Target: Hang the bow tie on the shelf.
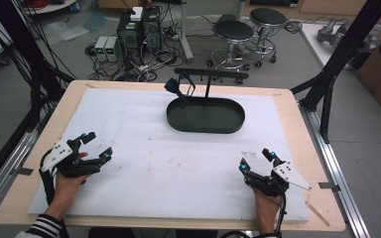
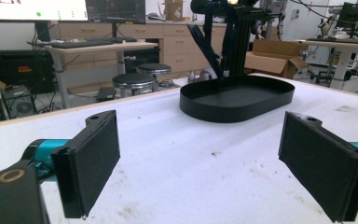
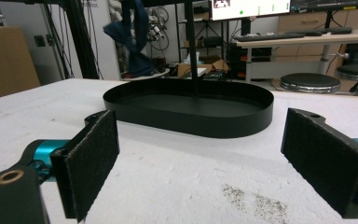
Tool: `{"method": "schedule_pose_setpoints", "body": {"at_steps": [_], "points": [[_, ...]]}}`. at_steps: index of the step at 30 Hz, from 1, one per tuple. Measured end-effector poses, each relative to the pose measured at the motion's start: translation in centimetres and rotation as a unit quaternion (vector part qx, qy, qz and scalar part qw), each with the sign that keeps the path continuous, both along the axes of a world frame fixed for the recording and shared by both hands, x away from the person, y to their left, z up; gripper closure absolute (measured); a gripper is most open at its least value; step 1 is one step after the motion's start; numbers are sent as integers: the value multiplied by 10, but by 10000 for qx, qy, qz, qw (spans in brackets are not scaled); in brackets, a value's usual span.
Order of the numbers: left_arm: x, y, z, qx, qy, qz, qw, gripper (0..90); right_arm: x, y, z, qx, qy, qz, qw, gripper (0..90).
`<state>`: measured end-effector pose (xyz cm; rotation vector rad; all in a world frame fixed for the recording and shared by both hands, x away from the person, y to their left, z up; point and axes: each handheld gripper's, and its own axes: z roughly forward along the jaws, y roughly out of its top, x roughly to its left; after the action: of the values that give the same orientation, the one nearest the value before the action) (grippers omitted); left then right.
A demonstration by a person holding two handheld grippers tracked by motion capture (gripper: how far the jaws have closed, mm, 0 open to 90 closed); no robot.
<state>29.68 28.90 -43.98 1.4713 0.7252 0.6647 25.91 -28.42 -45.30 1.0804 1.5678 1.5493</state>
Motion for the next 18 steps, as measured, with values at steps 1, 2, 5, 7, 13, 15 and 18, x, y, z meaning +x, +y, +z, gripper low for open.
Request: {"method": "schedule_pose_setpoints", "body": {"at_steps": [1,2,5,7,13,15,18], "points": [[-1,1,-3,-10,-38,64,10000,128,0,0,0,4,-6,-4,10000,103],[-1,1,-4,-37,-44,82,10000,128,0,0,0,1,-5,-9,10000,103],[-2,1,-6,-53,-131,143,9998,128,0,0,0,-12,-7,-10,10000,103],[-1,1,-10,-40,-34,158,9999,128,0,0,0,-6,-4,-13,10000,103],[-1,0,-13,-32,-41,221,9997,129,-1,1,0,9,31,4,10000,103],[-1,0,-13,-7,-50,202,9998,129,-1,0,0,5,29,24,10000,103],[-2,-1,-14,3,-75,192,9998,129,-1,1,0,7,-13,44,10000,103]]}}
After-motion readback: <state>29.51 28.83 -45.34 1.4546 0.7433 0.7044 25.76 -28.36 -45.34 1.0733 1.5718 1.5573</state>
